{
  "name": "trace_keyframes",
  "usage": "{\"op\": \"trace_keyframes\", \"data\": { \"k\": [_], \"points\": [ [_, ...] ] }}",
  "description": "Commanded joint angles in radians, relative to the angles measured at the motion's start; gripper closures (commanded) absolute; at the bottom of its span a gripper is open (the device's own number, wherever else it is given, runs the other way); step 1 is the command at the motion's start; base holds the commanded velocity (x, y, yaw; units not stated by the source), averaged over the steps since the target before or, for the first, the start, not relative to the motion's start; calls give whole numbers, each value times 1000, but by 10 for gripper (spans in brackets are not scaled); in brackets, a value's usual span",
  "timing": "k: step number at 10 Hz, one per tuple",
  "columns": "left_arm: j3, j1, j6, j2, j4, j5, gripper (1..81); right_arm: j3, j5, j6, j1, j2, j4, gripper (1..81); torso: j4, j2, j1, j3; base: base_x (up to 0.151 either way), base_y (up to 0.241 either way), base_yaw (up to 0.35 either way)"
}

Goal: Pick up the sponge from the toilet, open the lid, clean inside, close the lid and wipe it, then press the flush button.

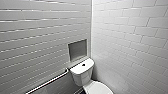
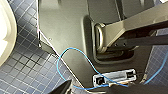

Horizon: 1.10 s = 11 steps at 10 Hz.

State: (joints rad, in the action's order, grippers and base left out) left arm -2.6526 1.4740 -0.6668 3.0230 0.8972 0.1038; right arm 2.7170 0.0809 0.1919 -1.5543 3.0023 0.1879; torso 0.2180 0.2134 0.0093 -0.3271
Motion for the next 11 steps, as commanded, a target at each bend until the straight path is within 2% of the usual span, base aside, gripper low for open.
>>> {"op": "trace_keyframes", "data": {
  "k": [1, 7, 11],
  "points": [
    [0, -36, 1, 1, 0, 50, 10, -7, 83, 4, 19, 6, 21, 811, 0, 0, 0, 0, 0, 0, 0],
    [0, -34, 1, -1, -3, 50, 10, -8, 77, 8, 10, 19, 19, 811, 0, 0, 0, 0, 0, 0, 0],
    [0, -34, 3, -1, -4, 48, 10, -8, 74, 4, 9, 17, 21, 811, 0, 0, -2, 0, 81, 0, 0]
  ]
}}
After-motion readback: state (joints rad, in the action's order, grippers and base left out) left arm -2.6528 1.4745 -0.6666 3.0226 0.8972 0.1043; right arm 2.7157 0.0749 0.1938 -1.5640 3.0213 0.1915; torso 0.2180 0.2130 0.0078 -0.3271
